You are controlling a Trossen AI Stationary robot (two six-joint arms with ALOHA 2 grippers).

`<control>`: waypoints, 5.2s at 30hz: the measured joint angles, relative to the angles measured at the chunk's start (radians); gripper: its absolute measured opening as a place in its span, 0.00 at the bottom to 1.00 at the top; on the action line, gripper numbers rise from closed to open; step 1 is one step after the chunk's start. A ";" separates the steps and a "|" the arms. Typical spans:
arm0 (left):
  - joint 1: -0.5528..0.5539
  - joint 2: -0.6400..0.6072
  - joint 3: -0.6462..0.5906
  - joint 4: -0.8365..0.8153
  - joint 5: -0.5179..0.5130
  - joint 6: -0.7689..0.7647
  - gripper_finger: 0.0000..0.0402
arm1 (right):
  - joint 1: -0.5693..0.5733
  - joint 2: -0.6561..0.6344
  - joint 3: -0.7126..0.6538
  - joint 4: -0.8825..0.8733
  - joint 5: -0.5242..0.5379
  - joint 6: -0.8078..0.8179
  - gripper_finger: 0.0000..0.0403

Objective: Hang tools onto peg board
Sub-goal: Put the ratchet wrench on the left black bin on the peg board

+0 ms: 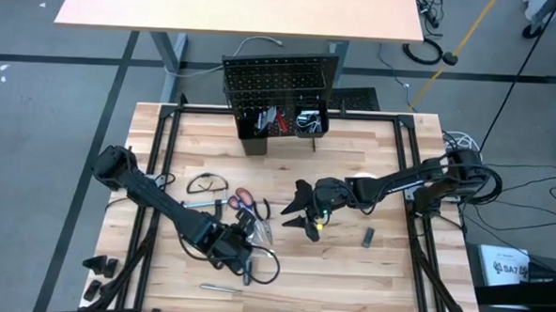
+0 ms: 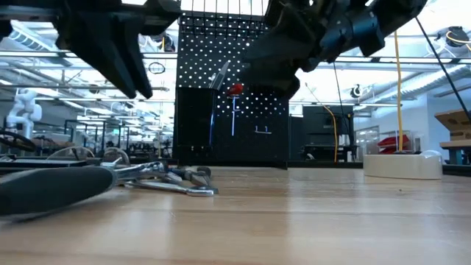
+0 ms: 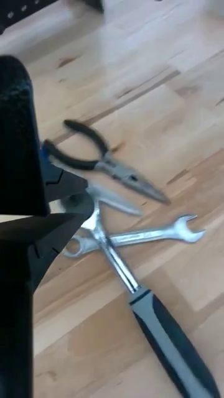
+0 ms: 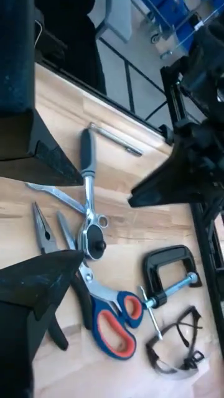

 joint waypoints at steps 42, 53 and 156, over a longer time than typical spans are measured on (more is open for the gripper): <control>-0.106 -0.908 -0.606 0.556 -0.833 -0.326 0.00 | 0.156 0.394 0.588 -0.346 0.539 0.810 0.42; -0.091 -0.890 -0.637 0.546 -0.696 -0.382 0.00 | 0.227 0.441 0.605 -0.319 0.685 0.987 0.42; -0.089 -0.644 -0.644 1.028 -0.330 -0.242 0.02 | 0.539 0.406 1.320 -1.953 1.151 1.093 0.08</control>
